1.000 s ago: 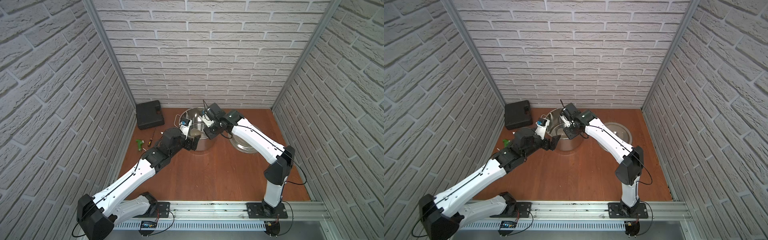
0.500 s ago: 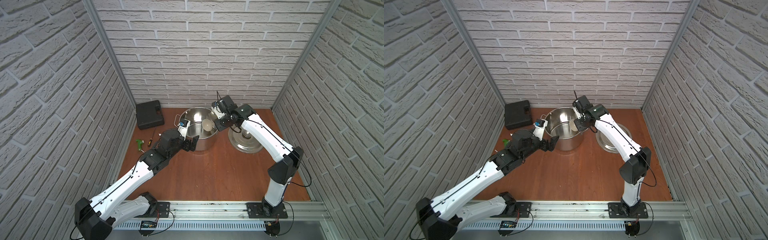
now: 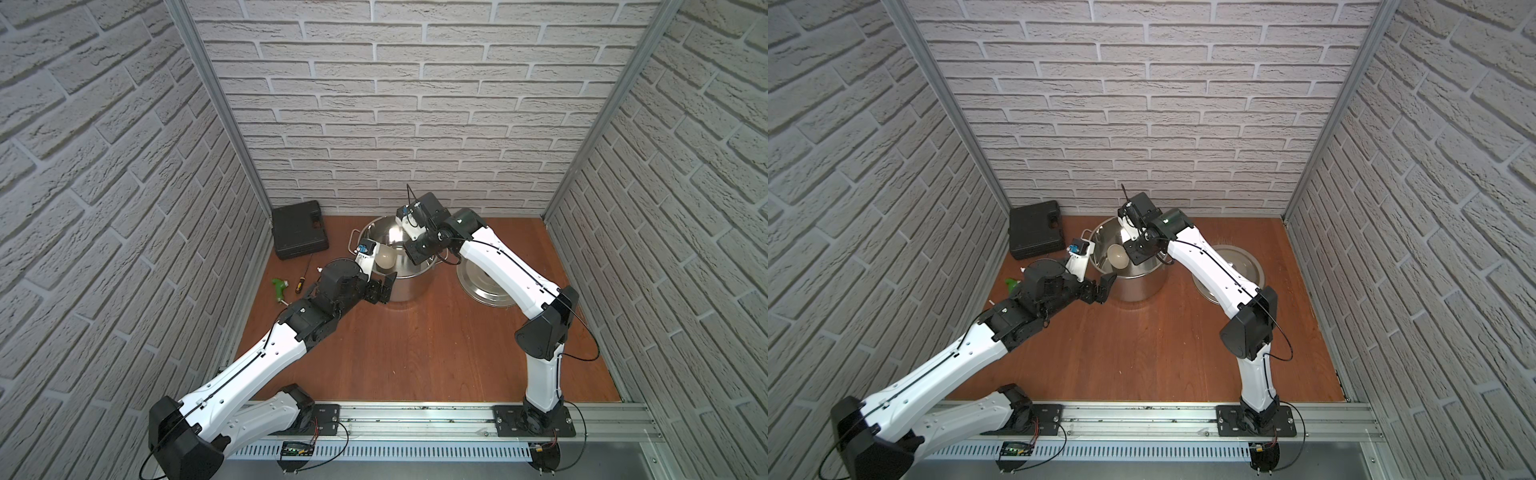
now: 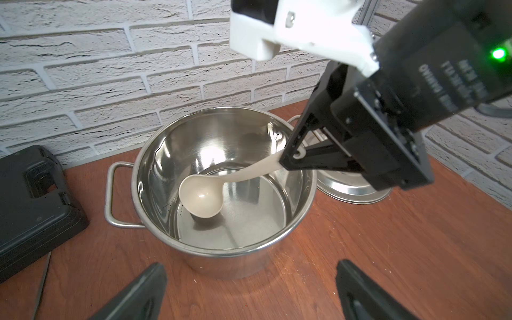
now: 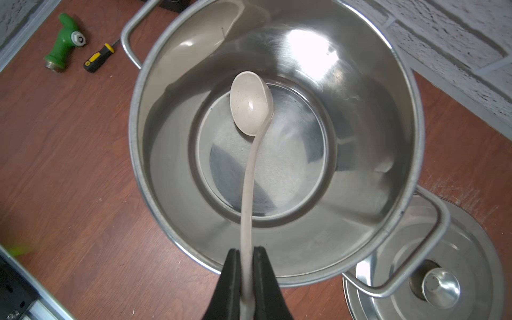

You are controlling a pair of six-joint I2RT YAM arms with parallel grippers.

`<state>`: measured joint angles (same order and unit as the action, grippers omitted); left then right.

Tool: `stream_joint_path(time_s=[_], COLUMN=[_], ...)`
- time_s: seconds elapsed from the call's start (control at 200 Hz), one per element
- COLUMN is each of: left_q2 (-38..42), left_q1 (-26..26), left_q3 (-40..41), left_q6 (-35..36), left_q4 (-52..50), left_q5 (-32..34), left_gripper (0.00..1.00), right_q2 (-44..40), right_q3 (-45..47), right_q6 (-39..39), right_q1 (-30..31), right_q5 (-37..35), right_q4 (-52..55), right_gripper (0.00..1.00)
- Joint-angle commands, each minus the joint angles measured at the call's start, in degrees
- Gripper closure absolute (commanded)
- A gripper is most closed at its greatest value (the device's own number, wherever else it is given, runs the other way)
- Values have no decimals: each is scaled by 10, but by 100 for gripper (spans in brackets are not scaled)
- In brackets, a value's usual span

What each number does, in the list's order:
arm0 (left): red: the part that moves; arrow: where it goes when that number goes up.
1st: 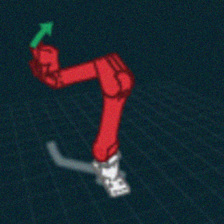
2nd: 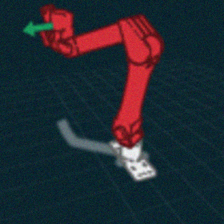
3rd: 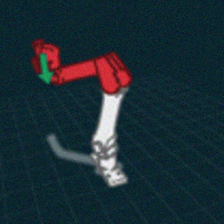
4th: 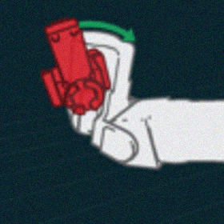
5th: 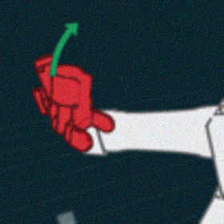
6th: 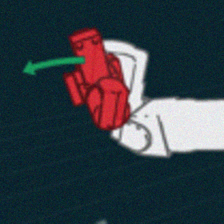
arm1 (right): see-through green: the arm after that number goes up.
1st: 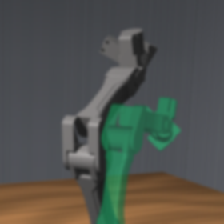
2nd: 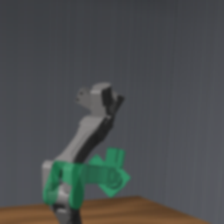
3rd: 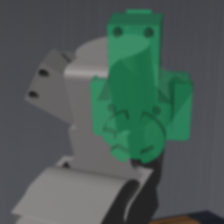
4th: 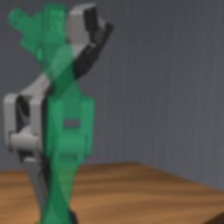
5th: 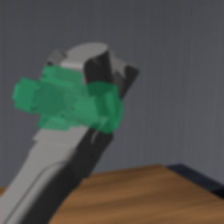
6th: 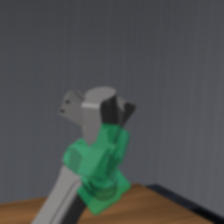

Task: Stir the soup with a spoon
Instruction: Stir the soup in the pan with a stick.

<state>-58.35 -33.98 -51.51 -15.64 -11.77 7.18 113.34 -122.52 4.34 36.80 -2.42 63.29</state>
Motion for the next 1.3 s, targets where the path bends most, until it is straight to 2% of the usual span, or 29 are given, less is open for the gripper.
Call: stream_joint_path(time_s=[0.0, 0.28, 0.41, 0.685, 0.87, 1.025, 1.295], left_q2=[-4, -5, -5, 5, 7, 6, 2], left_q1=[-3, -3, -3, -2, -3, -2, -2], left_q3=[-4, -5, -7, -3, -3, -5, -6], left_q6=[4, 1, 1, 1, 4, 6, 7], left_q4=[20, 25, 22, 21, 21, 21, 23], left_q5=[5, 2, 0, 4, 6, 5, -1], left_gripper=[2, 2, 2, 2, 2, 2, 2], right_q2=[-43, -123, -136, -87, -30, -6, -35], right_q3=[31, 150, 167, 105, 21, -18, 22], right_q6=[10, 5, 6, -4, -4, -3, 9], right_q1=[4, -5, -25, -57, -52, -26, 16], right_q5=[1, -52, -60, -69, -27, -19, -18], right_q4=[-4, -23, -31, -29, -16, -7, 2], right_gripper=[97, 97, 97, 97, 97, 97, 97])
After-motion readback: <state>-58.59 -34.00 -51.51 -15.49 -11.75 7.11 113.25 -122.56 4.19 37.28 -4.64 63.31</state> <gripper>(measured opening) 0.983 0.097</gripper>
